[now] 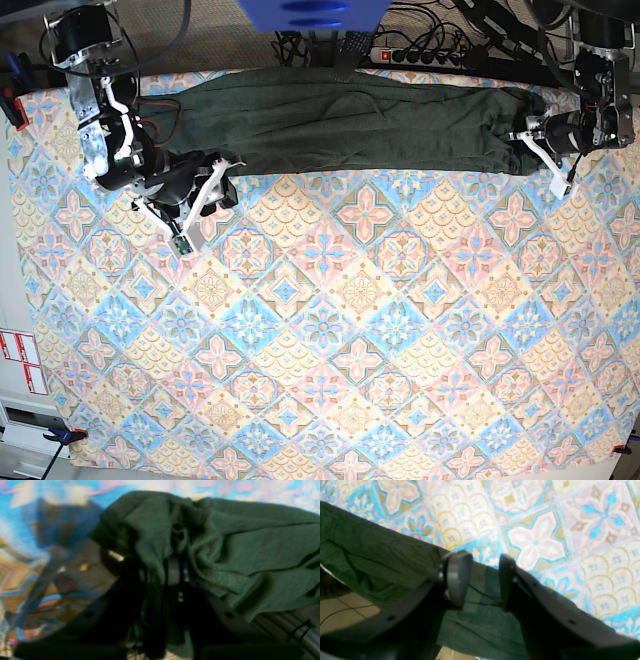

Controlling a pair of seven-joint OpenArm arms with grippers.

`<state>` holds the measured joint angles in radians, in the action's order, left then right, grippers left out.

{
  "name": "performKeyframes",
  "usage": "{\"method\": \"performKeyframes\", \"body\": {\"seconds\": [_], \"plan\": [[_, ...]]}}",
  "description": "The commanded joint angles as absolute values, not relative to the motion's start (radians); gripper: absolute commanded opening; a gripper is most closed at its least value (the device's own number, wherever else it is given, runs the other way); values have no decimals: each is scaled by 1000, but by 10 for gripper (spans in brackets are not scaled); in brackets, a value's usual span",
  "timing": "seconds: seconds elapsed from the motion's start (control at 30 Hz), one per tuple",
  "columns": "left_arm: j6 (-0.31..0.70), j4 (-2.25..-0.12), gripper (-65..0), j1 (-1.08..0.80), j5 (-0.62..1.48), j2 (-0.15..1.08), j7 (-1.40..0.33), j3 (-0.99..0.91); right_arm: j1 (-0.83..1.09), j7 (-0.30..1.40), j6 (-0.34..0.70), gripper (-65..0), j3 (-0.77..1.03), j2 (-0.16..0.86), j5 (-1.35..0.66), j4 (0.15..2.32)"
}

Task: Fold the T-shirt properly
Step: 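Fold the strip end with the left gripper toward the right gripper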

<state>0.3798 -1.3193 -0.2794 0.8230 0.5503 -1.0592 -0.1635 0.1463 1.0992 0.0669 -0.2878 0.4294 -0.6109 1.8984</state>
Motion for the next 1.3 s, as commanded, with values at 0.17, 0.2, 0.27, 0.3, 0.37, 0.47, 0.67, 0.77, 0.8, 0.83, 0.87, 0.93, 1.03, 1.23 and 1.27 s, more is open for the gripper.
{"method": "performKeyframes", "body": {"seconds": [0.17, 0.2, 0.27, 0.3, 0.37, 0.47, 0.67, 0.77, 0.8, 0.83, 0.87, 0.93, 1.03, 1.23, 1.27], "plan": [[390, -1317, -650, -280, 835, 558, -1006, -237, 134, 1084, 68, -433, -280, 438, -619, 1916], [390, -1317, -650, -282, 834, 558, -993, -254, 134, 1084, 68, -433, -280, 438, -619, 1916], [390, -1316, -650, -277, 820, 559, -983, -283, 134, 1084, 68, -433, -280, 438, -619, 1916], [390, -1316, -650, -274, 805, 561, -981, -300, 134, 1084, 68, -433, -280, 438, -619, 1916], [390, -1316, -650, -260, 757, 565, -964, -351, 136, 1084, 68, -433, -280, 438, -619, 1916], [390, -1314, -650, -229, 685, 564, -940, -414, 136, 1084, 68, -433, -280, 438, -619, 1916], [390, -1314, -650, -163, 593, 582, -935, -420, 139, 1084, 68, -433, -280, 440, -619, 1916], [390, -1314, -650, -150, 584, 602, -935, -420, 139, 1084, 68, -433, -280, 441, -619, 1917], [390, -1314, -650, -145, 584, 613, -935, -421, 139, 1084, 68, -433, -280, 441, -619, 1917], [390, -1314, -650, -142, 584, 628, -935, -430, 139, 1084, 68, -433, -280, 441, -619, 1917], [390, -1314, -650, -140, 584, 636, -935, -450, 139, 1084, 68, -433, -280, 443, -619, 1917], [390, -1317, -650, -145, 587, 639, -944, -498, 139, 1084, 68, -433, -280, 443, -619, 1917], [390, -1322, -650, -156, 588, 639, -944, -512, 139, 1084, 68, -433, -280, 443, -619, 1917], [390, -1483, -650, -265, 590, 572, -944, -513, 139, 1084, 68, -433, -278, 444, -619, 1917], [390, -1527, -650, -283, 584, 550, -944, -513, 139, 1084, 68, -433, -278, 444, -619, 1917]]}}
